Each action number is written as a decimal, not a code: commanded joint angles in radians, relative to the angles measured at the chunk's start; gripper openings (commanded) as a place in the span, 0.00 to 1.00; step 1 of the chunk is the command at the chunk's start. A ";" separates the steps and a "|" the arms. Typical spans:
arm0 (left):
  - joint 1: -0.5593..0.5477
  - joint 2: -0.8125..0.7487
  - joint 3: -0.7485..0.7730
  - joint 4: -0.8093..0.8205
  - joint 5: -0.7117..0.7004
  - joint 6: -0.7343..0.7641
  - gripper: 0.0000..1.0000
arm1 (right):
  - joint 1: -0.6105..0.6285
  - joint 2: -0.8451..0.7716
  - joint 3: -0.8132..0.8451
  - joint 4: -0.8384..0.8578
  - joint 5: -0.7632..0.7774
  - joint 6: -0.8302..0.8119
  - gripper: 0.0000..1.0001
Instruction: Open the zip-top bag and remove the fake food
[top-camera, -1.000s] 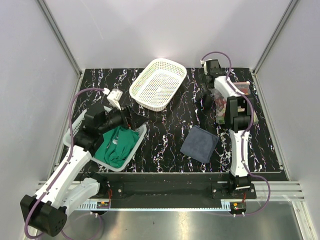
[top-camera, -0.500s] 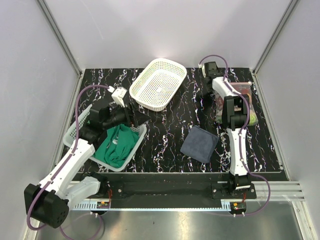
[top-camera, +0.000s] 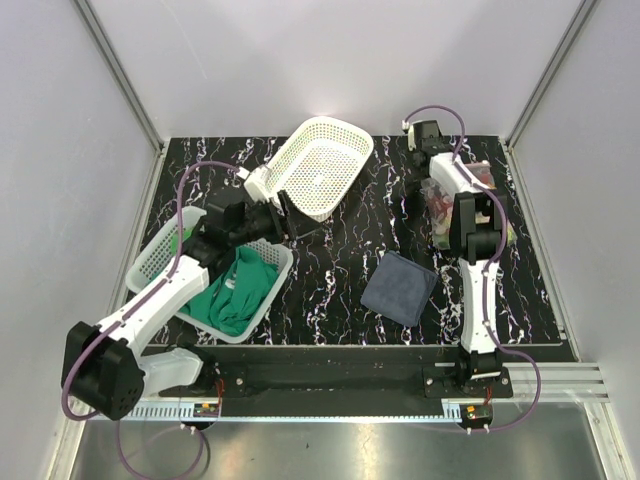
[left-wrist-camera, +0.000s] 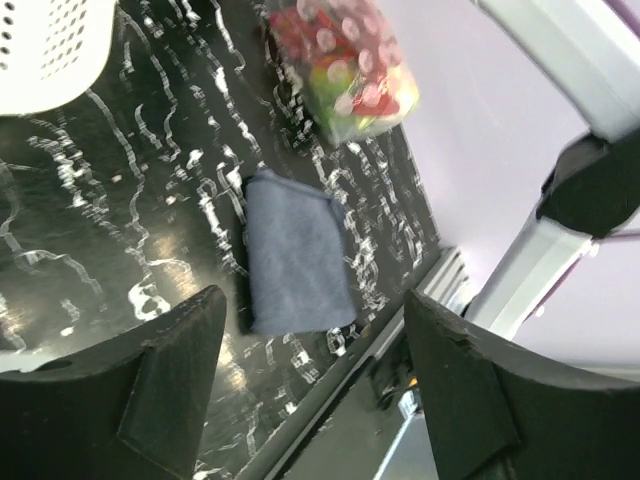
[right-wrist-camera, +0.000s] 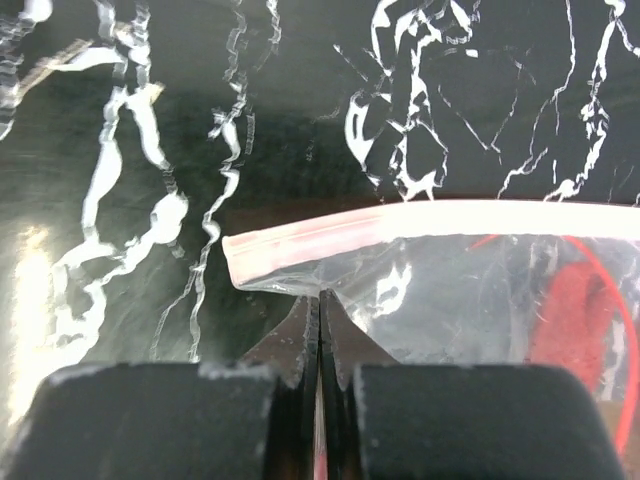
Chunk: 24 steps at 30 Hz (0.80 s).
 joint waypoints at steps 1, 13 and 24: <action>-0.025 0.047 0.108 0.075 -0.079 -0.106 0.77 | 0.001 -0.209 -0.115 0.117 -0.103 0.016 0.00; -0.072 0.502 0.459 0.053 -0.039 -0.317 0.77 | -0.001 -0.619 -0.650 0.368 -0.318 0.146 0.00; -0.164 0.846 0.792 0.059 -0.083 -0.394 0.76 | -0.001 -0.961 -1.003 0.490 -0.370 0.359 0.00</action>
